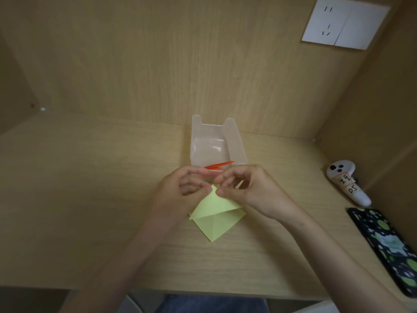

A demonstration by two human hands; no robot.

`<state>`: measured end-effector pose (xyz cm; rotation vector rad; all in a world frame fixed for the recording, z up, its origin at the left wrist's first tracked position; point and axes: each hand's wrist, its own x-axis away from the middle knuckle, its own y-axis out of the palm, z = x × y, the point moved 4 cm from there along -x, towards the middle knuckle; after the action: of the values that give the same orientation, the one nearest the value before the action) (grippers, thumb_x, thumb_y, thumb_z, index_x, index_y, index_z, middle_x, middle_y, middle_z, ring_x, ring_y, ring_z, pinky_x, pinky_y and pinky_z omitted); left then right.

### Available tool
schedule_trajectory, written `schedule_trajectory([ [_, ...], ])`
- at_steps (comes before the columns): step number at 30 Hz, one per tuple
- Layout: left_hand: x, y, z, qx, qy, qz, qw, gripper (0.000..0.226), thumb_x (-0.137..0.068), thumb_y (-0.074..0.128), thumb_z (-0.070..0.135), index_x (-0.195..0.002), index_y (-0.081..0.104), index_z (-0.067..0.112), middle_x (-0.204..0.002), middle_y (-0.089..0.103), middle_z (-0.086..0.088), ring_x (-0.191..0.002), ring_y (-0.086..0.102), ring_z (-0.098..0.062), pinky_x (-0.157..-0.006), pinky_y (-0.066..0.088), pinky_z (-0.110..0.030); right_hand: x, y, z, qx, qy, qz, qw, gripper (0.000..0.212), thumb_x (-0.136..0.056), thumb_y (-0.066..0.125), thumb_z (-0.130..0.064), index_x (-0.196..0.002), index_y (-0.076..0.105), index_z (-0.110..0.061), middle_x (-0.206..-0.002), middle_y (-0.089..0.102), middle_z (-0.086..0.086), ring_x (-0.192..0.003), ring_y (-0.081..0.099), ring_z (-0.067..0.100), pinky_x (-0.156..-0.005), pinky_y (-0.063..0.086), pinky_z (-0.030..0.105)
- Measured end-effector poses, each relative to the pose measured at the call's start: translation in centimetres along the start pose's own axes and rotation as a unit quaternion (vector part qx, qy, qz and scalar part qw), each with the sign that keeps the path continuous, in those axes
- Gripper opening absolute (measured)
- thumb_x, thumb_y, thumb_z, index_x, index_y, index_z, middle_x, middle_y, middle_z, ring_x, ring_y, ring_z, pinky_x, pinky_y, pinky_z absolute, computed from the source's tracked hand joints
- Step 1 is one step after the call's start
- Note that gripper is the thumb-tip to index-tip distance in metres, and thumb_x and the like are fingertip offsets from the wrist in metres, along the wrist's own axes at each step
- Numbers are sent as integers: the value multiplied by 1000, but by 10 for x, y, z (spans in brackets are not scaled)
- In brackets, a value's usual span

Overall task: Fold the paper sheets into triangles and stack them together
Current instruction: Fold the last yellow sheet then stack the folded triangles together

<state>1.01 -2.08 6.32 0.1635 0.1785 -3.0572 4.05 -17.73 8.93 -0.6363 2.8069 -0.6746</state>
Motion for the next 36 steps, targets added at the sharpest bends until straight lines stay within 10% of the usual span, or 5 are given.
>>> schedule_trajectory([
  [15,-5,-5,-23,94,-33,33,995,15,-78,68,-6,-84,66,7,-67,72,4,-62,69,-9,-58,56,-19,-45,-35,-9,8,32,18,999,8,-83,67,-4,-79,66,-11,-61,60,-6,-50,52,1,-46,37,15],
  [20,-6,-5,-26,115,-54,30,991,13,-86,61,3,-92,65,13,-73,74,0,-67,71,-12,-62,57,-21,-67,-47,-14,-24,40,10,999,29,-87,62,-1,-113,62,-14,-73,58,8,-56,55,11,-47,44,22],
  [26,-13,-2,-8,106,5,78,991,59,-75,73,0,-121,48,28,-91,68,-1,-76,69,-8,-59,57,-25,-60,-23,-11,-28,32,-42,998,18,-88,56,-1,-93,72,-6,-63,60,10,-54,56,17,-59,50,26],
  [36,-20,8,3,154,8,104,983,9,-83,65,0,-81,69,7,-69,73,0,-69,71,-11,-61,57,-22,-53,-39,-5,-76,-37,-40,996,16,-86,61,-3,-99,70,-5,-71,63,12,-60,56,10,-64,48,19],
])
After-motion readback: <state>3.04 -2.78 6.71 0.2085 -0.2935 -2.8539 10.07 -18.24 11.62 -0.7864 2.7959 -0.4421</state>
